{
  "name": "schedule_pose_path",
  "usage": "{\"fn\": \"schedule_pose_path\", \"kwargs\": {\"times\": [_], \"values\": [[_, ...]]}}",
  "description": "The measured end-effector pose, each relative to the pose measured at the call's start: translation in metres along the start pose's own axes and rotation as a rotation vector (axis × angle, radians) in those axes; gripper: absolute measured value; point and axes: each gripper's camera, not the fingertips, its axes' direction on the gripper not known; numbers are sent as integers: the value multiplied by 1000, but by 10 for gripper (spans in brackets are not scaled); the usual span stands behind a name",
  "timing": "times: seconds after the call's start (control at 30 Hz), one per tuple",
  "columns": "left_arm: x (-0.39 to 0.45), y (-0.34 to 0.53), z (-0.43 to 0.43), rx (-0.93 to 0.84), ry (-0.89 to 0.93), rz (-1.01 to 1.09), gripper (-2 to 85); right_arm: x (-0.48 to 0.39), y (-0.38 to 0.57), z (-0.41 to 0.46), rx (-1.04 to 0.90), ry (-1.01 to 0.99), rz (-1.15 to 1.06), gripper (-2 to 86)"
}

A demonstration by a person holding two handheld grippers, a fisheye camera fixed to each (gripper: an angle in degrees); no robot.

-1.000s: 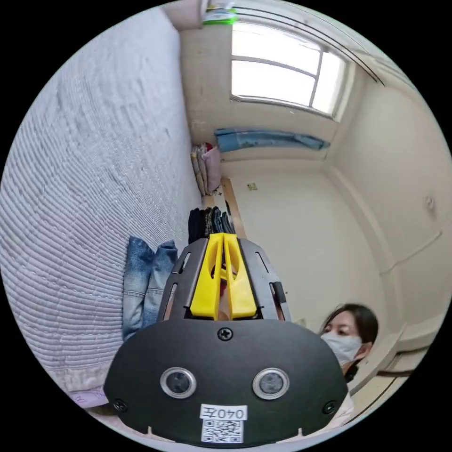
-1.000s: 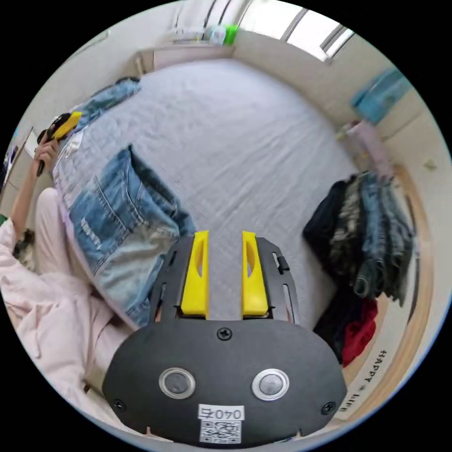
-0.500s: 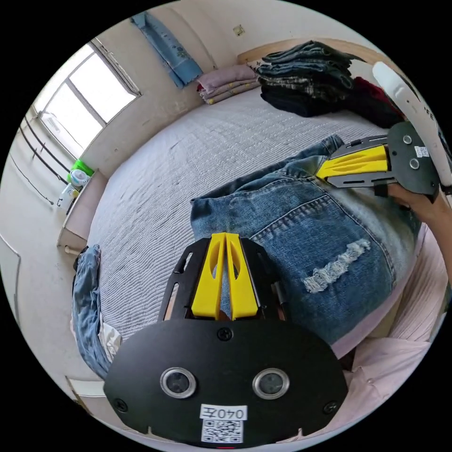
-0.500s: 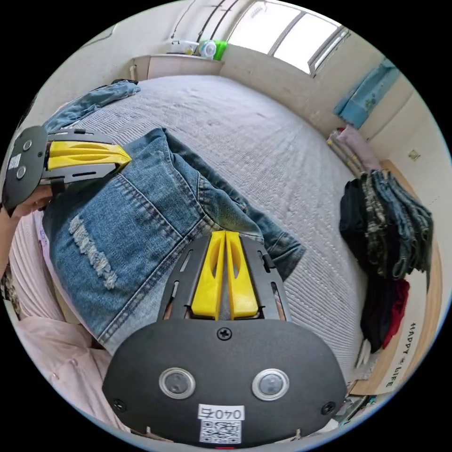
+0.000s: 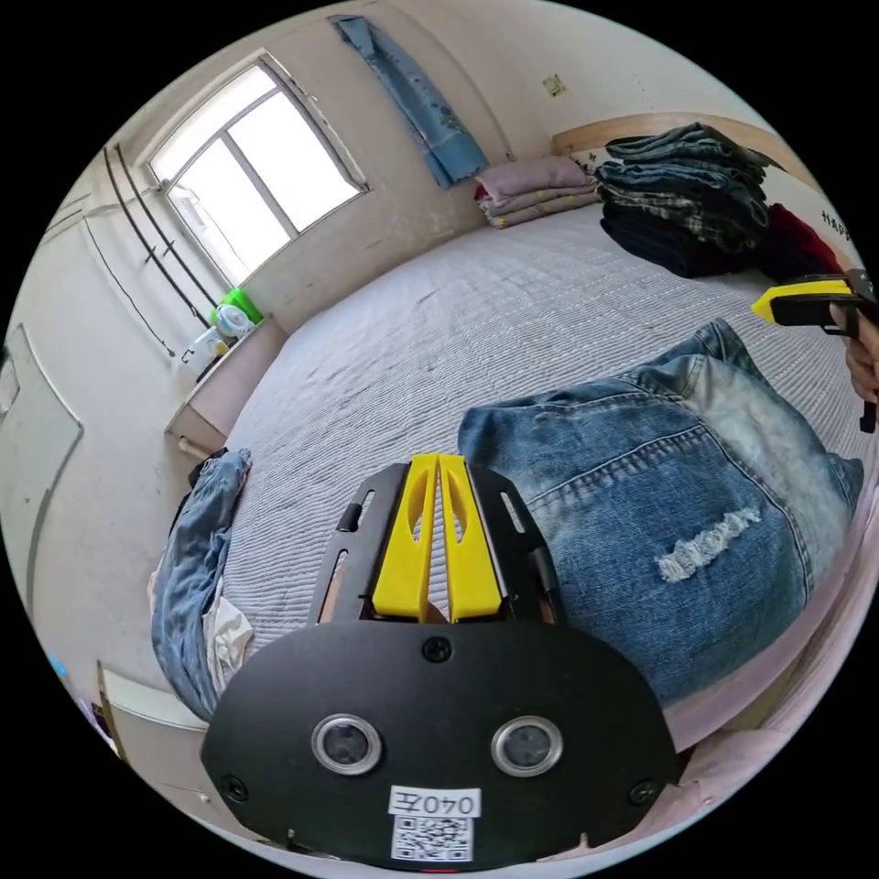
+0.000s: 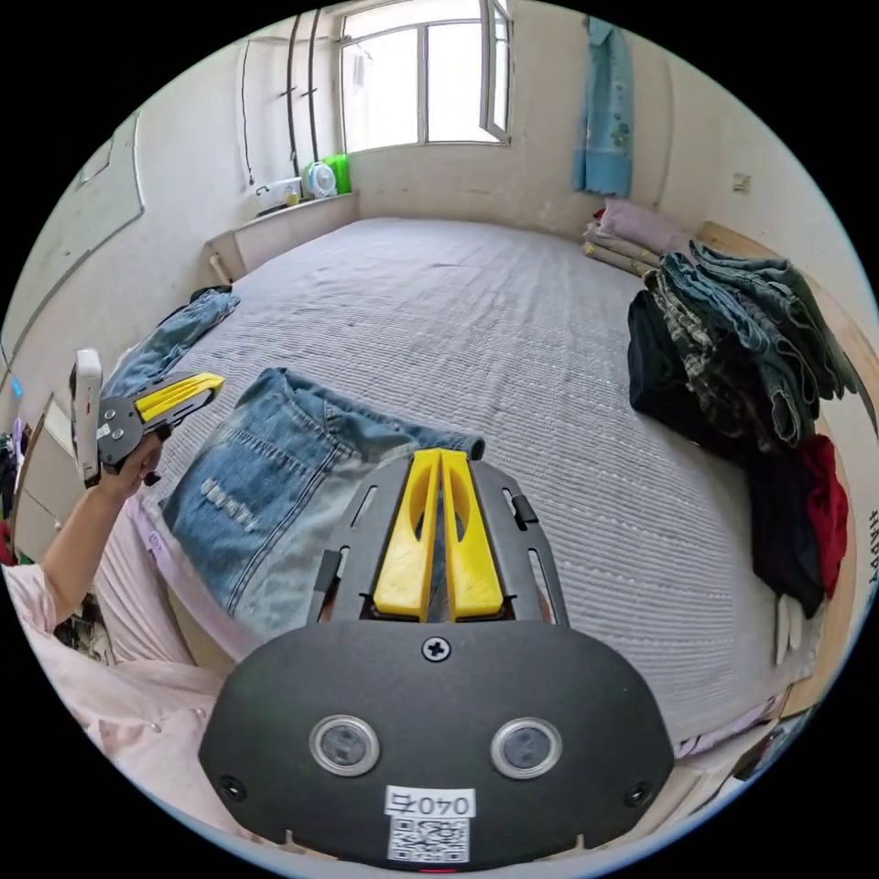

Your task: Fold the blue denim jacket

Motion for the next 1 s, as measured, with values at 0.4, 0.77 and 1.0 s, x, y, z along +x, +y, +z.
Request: {"fn": "schedule_pose_path", "kwargs": {"times": [0.4, 0.77, 1.0], "values": [[123, -6, 41, -124, -233, 189, -9, -37, 84, 103, -96, 153, 49, -10], [48, -29, 3, -38, 117, -92, -9, -9, 44, 84, 60, 17, 46, -10], [99, -40, 81, -170, -159, 142, -9, -32, 15, 215, -201, 320, -155, -9]]}}
